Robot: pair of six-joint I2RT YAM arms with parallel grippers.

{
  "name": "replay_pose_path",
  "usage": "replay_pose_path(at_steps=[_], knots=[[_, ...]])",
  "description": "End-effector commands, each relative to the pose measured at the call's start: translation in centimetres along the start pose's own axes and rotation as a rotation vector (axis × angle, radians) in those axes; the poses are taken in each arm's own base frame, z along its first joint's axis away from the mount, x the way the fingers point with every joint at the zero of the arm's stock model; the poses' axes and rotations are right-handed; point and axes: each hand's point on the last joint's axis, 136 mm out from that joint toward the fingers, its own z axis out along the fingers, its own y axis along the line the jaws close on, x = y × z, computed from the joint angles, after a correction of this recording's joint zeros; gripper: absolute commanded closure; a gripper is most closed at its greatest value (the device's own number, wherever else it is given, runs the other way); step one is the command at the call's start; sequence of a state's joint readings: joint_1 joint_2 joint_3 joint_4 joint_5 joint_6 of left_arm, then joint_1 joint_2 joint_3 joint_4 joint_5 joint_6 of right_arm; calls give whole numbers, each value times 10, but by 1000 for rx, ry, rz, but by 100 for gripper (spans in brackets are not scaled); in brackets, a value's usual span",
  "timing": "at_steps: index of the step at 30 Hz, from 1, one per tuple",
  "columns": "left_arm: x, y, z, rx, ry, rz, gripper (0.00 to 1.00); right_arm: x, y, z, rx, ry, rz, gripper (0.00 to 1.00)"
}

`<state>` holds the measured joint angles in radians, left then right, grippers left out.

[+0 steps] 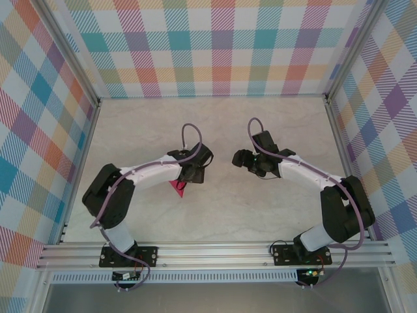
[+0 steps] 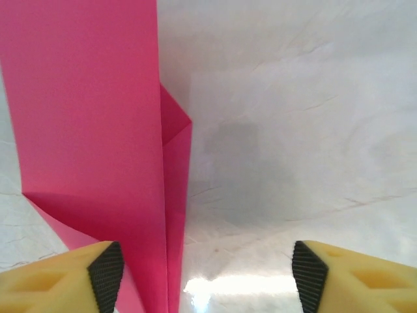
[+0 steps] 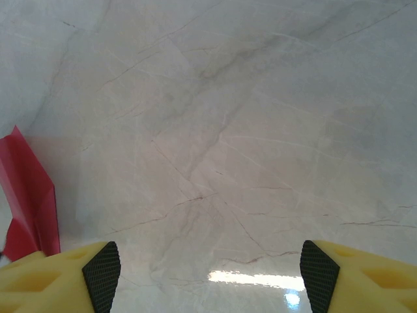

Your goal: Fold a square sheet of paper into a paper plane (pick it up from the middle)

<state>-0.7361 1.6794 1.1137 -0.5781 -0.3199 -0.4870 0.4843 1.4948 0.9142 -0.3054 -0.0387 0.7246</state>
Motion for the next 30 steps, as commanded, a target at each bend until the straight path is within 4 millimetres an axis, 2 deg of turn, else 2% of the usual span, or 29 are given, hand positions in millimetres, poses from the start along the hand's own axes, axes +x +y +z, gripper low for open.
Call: replay_pose_path(at_steps=[1,4,9,14,17,20,23,30], knots=[[-13,9,-31,70,-75,-61,20,0,15,-8,-41,3,-59,26],[-15,32,-43,91,-106,-132,13,10,34,-2,-49,28,-120,29],[-5,80,-48,95,-115,-269,0,40,86,17,-75,100,-258,39],[13,124,-46,78,-107,-392,0,73,138,36,-92,152,-401,49],[23,143,-43,84,-96,-476,0,90,158,46,-94,175,-450,52],[32,158,-39,93,-98,-571,0,106,176,57,-116,212,-475,56],[37,169,-36,107,-111,-662,0,117,180,72,-77,237,-477,58],[42,169,-32,143,-103,-708,0,128,197,88,-149,294,-492,65]])
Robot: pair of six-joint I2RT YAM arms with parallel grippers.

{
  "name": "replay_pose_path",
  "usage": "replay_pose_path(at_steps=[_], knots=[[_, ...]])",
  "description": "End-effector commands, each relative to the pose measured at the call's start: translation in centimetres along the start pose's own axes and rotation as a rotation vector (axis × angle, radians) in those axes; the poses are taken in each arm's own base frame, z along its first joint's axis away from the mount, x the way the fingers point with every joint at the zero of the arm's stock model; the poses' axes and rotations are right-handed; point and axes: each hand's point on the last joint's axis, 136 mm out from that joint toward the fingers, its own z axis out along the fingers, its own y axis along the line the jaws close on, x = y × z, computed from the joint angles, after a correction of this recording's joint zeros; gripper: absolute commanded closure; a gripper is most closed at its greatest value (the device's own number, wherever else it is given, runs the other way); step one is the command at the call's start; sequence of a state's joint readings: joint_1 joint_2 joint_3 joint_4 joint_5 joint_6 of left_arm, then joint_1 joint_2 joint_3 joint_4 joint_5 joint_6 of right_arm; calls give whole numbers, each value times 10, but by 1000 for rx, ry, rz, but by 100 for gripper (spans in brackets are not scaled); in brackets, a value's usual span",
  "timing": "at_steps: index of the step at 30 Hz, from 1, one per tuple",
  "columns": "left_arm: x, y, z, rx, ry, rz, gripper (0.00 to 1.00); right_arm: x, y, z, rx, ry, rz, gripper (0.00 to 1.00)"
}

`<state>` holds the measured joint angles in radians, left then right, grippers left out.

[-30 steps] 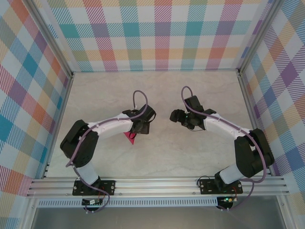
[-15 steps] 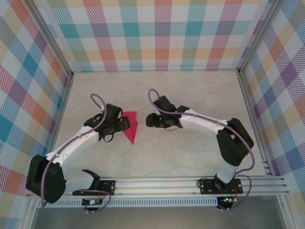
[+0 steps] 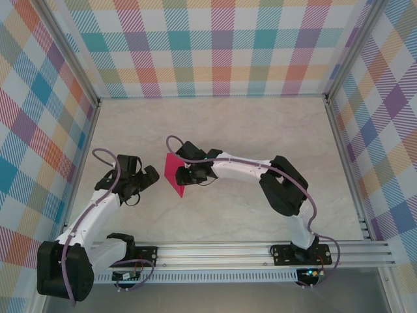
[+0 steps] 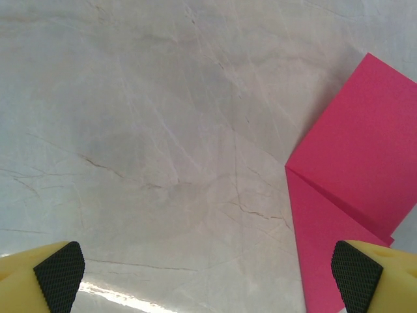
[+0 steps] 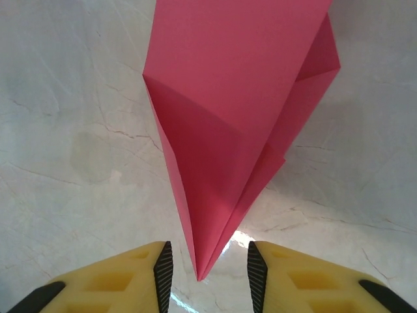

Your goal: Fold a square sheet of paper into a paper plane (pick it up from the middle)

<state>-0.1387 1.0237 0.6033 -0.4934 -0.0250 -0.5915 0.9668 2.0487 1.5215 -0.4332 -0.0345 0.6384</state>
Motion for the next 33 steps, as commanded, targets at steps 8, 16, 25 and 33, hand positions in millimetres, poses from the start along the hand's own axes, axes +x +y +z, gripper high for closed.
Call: replay_pose_path(at_steps=[8,16,25,33], knots=[[-1,-9,2,63,17,-44,0,-6,15,16,-46,41,-29,67],[1,-11,3,72,33,-36,0,-11,15,28,-33,54,-56,78],[5,-21,5,116,70,-25,0,-5,8,2,-143,65,-188,96],[14,-41,12,217,142,-7,0,16,-47,-28,-211,119,-245,94]])
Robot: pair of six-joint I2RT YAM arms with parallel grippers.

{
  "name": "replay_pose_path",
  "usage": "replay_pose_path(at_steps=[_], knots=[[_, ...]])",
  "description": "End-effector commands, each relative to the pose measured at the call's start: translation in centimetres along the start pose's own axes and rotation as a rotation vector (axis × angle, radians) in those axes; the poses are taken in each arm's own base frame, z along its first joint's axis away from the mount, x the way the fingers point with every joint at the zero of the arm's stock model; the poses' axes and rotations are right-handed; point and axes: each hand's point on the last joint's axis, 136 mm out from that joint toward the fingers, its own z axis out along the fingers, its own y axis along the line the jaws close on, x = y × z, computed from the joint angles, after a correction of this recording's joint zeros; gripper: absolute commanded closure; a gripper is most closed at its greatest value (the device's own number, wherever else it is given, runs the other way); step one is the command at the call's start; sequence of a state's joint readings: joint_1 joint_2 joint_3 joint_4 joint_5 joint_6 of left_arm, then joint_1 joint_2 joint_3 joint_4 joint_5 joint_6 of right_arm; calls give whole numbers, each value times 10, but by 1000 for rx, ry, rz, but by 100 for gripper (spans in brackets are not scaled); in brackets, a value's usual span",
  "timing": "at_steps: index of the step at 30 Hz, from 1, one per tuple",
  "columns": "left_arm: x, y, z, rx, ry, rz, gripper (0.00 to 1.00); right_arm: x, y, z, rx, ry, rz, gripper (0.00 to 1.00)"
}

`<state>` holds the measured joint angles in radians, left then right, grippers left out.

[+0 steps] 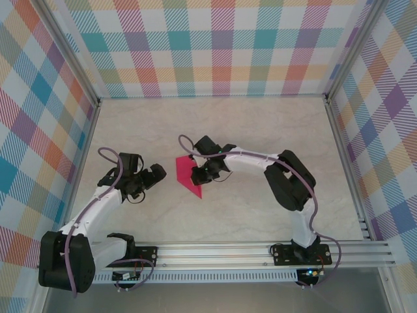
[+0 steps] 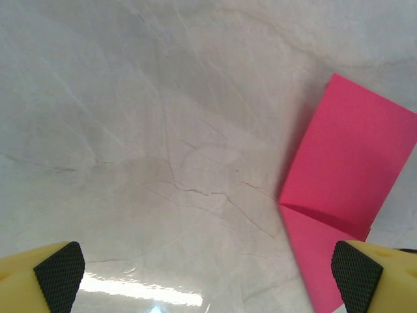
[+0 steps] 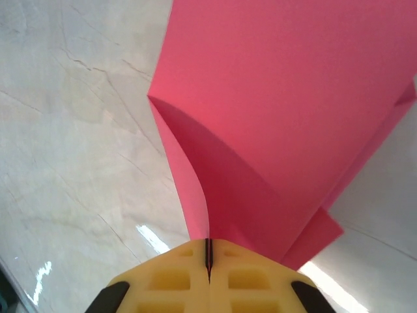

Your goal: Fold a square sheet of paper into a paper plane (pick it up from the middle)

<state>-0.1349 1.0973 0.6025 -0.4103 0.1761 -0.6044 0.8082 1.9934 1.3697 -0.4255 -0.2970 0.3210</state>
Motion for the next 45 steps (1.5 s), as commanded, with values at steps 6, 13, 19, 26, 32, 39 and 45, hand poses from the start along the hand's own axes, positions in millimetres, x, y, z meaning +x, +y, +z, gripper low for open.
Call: replay_pose_path(at_steps=[6,13,19,26,32,39,45], knots=[[0,-16,6,92,43,4,0,-6,-21,-36,99,-64,-14,81],[3,-16,9,97,58,1,0,-17,-25,-78,236,-223,87,63],[3,-18,11,106,66,-2,0,-20,-8,-60,208,-186,64,69],[3,-19,13,106,72,-8,0,-21,1,-26,179,-102,46,75],[4,-21,14,119,85,-9,0,-20,-30,-15,263,-95,117,79],[7,-27,16,156,102,-1,1,-11,-44,-2,221,-82,174,79],[9,-35,17,212,107,10,3,1,-65,6,202,-75,262,79]])
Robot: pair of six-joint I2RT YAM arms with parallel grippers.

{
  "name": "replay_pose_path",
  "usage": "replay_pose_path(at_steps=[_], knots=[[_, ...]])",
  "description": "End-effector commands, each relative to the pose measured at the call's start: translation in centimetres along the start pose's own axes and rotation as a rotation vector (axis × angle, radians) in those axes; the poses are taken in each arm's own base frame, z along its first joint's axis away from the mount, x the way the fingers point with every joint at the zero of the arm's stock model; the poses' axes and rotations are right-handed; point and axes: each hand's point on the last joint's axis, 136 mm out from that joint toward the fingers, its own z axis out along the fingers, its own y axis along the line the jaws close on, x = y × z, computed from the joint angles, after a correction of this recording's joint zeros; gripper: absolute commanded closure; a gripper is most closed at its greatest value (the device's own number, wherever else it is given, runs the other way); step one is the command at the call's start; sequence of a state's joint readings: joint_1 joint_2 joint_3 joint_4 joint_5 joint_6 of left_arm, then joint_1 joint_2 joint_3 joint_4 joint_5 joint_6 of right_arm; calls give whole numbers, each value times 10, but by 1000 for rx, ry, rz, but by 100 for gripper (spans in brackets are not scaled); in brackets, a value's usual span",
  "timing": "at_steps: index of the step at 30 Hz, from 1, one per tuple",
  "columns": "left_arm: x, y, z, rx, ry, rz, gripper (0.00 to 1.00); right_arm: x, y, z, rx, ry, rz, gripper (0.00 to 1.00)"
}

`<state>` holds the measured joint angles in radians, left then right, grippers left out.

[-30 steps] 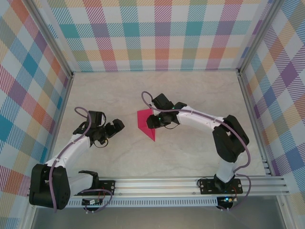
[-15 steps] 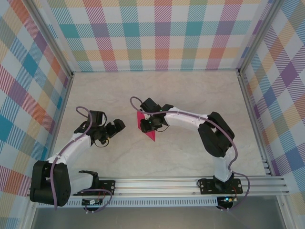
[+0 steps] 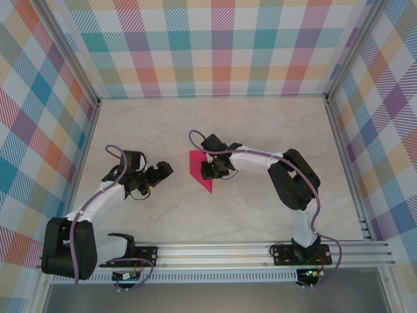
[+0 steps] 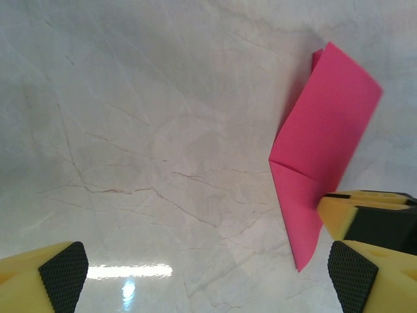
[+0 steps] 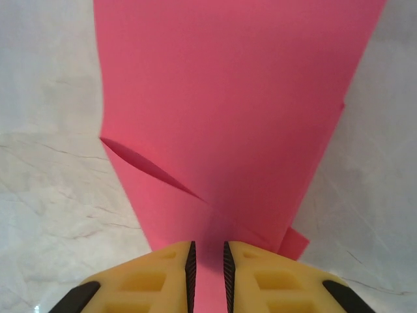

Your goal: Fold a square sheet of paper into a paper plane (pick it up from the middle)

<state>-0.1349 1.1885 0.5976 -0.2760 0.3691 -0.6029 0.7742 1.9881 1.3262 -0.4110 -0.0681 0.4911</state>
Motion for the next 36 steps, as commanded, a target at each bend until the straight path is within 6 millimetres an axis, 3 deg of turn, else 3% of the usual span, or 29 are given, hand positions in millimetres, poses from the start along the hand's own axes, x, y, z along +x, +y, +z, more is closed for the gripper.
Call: replay_pose_path(at_steps=[1,10,17,29,36], knots=[[0,-5,2,51,9,2,4,8,-9,13,-24,25,62,79],[10,-28,9,138,48,53,8,14,-21,16,-89,32,154,79],[23,-53,29,209,96,71,16,16,-27,17,-208,48,254,79],[37,-77,81,169,121,36,44,21,-37,18,-215,60,299,79],[36,-81,98,124,120,49,51,23,-38,17,-214,61,297,79]])
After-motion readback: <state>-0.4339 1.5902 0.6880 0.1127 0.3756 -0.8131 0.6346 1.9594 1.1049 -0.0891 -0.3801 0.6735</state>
